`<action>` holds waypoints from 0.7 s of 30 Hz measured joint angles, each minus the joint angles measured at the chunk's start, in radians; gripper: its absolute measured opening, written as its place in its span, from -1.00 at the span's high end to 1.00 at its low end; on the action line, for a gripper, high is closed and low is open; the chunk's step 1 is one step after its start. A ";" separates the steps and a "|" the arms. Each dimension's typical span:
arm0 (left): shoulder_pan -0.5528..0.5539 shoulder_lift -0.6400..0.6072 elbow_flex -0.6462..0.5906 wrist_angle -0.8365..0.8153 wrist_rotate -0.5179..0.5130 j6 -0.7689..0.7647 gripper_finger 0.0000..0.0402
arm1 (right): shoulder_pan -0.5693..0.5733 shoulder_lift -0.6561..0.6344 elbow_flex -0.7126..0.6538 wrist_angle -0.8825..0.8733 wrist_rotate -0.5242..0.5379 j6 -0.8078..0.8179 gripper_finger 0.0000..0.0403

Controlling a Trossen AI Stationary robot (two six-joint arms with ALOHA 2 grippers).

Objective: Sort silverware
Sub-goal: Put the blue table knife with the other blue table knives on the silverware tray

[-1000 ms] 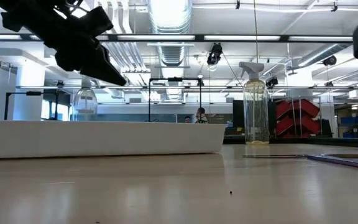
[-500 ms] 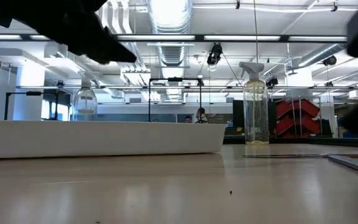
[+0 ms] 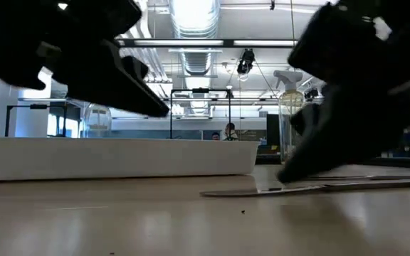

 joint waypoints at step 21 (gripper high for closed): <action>0.058 0.260 0.305 -0.136 0.140 0.000 0.88 | 0.223 -0.243 -0.069 -0.455 0.416 0.322 1.00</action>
